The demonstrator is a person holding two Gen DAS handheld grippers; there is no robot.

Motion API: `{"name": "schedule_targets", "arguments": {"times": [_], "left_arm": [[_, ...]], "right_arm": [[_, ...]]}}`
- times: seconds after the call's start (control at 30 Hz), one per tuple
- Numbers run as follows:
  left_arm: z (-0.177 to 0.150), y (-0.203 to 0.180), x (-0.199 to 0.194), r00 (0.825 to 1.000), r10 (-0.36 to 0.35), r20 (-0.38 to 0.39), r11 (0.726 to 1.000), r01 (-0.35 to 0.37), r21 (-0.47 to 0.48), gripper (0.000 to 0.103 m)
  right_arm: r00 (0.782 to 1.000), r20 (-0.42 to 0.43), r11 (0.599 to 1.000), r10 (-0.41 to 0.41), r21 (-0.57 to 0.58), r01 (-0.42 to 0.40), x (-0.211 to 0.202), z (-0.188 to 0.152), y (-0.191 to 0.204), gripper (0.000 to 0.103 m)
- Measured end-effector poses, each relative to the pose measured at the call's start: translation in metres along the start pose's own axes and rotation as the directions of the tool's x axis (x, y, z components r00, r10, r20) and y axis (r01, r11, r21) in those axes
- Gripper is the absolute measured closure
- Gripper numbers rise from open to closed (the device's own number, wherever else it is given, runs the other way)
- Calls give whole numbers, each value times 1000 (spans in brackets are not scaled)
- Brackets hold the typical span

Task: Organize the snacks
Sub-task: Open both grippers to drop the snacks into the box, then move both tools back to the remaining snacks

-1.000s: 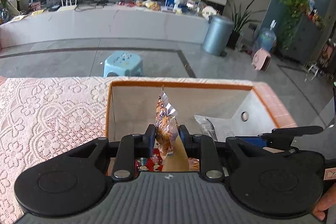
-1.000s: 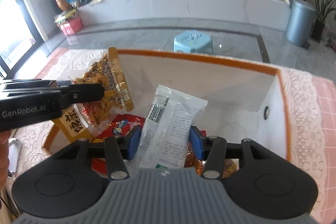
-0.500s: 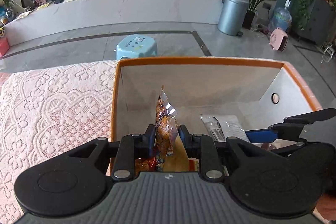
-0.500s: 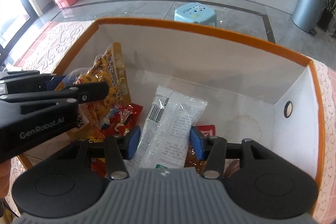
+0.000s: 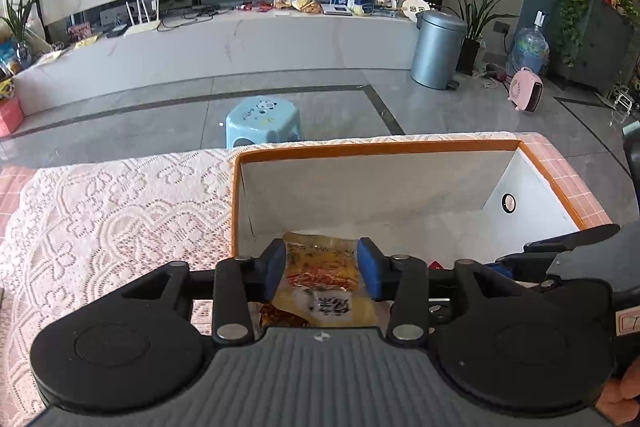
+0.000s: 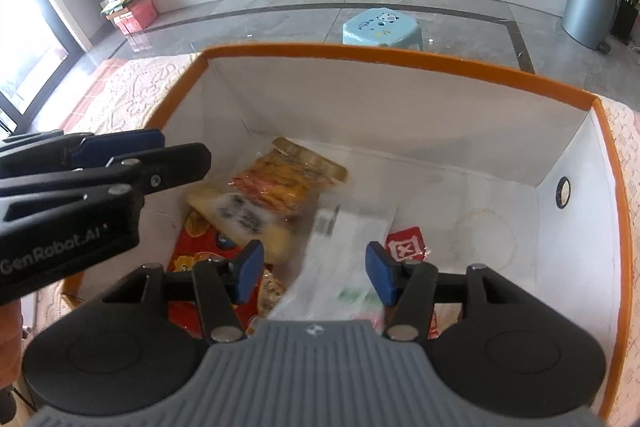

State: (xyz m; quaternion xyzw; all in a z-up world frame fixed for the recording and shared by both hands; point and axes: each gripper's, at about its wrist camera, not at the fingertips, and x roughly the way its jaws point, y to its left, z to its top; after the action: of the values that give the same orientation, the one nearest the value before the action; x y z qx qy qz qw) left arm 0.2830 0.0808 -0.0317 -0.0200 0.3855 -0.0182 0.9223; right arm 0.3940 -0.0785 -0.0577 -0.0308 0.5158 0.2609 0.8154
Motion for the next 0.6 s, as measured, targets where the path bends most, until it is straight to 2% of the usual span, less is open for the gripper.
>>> {"name": "schedule_targets", "arguments": {"times": [0.13, 0.37, 0.6], "left_arm": [[-1, -3, -10, 1000, 1, -11, 1000, -1, 0, 49], [-9, -1, -39, 1000, 3, -11, 998, -3, -55, 44], [-32, -3, -88, 996, -4, 92, 997, 11, -74, 42]], "right_arm": [[1000, 11, 1000, -18, -16, 18, -13, -4, 8, 44], [997, 43, 998, -61, -9, 62, -48, -17, 16, 37], [986, 150, 997, -74, 12, 73, -100, -46, 23, 36]]}}
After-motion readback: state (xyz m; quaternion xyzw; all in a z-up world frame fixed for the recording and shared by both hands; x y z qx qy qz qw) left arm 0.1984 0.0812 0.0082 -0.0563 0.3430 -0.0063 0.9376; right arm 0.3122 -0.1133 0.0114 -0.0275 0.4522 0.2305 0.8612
